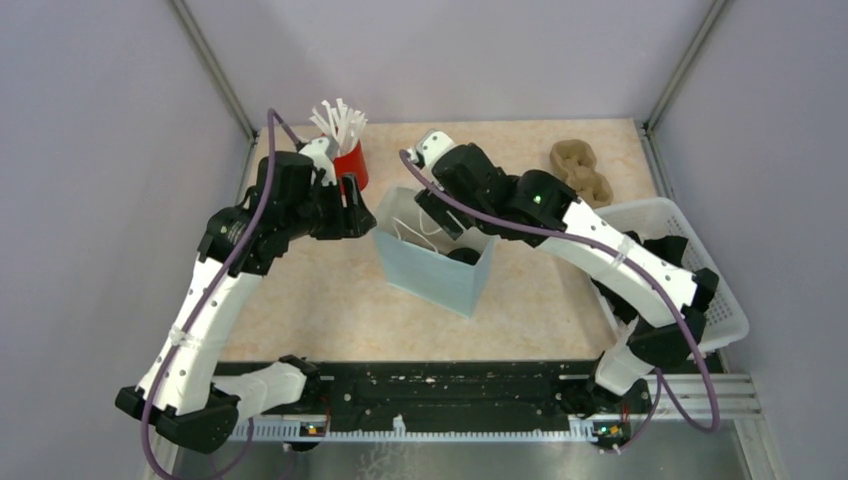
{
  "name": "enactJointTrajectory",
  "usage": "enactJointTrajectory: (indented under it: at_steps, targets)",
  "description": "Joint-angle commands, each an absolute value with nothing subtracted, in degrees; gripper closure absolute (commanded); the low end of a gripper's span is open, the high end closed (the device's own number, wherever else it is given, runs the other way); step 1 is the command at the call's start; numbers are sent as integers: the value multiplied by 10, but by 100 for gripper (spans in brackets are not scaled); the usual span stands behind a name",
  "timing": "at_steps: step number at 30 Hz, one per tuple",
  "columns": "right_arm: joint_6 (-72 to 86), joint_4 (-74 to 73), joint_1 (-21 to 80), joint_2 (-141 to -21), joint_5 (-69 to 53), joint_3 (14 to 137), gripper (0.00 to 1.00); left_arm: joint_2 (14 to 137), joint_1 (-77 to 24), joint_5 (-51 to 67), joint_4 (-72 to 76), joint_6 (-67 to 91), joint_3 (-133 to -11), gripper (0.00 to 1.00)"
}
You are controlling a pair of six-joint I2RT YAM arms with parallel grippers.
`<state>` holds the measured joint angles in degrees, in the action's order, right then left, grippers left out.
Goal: Pack the takeout coffee
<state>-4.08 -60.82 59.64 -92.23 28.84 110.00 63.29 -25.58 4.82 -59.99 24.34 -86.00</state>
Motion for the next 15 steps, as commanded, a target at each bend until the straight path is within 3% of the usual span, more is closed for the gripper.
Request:
enactJointTrajectory:
  at_steps: [1,7,11,15]
  targets:
    - [5,-573,602,-834,396,1072,17,660,-253,-12,-572,247,-916,32]
    - [41,-533,586,-741,489,936,1,753,-204,-74,-549,246,-1006,17]
    - [87,-538,483,-701,380,901,1,808,-121,-51,-490,282,-1021,10]
    - [34,-494,433,-671,325,878,1,859,-73,-46,-391,261,-1013,5]
